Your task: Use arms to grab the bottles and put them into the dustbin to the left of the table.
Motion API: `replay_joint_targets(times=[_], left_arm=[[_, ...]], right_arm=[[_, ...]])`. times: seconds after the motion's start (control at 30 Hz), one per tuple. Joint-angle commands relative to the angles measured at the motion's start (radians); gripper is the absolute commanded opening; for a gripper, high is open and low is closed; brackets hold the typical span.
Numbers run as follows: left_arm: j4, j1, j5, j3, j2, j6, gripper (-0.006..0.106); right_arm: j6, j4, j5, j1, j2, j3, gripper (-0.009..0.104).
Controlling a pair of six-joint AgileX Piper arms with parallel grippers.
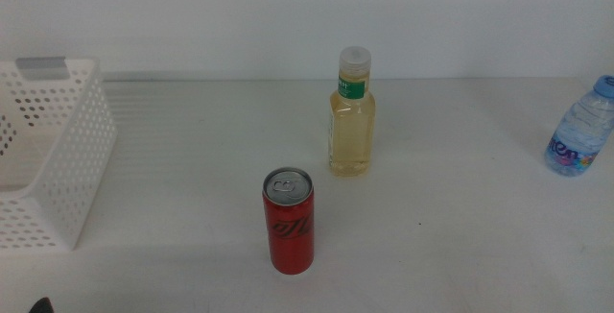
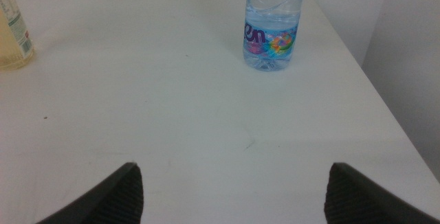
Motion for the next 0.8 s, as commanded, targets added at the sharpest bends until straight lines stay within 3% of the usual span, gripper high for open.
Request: replay_joint_targets(times=[0.0, 0.33, 0.47, 0.77], left_arm=[[0.012, -0.006, -0.087, 0.005, -0.013, -0.013, 0.09], [0.012, -0.02, -0.168, 0.003, 0.028, -0.018, 0.09], [0.012, -0.069, -0.349, 0.003, 0.153, -0.017, 0.09], [0.012, -0.328, -0.897, 0.003, 0.553, -0.02, 0.09]], right_arm=[[-0.013, -0.014, -0.05, 0.0, -0.027, -0.008, 0.079], [-0.013, -0.014, -0.05, 0.0, -0.027, -0.008, 0.079], [-0.013, -0.014, -0.05, 0.0, -0.027, -0.008, 0.079], [-0.013, -0.014, -0.05, 0.0, -0.027, -0.008, 0.079]])
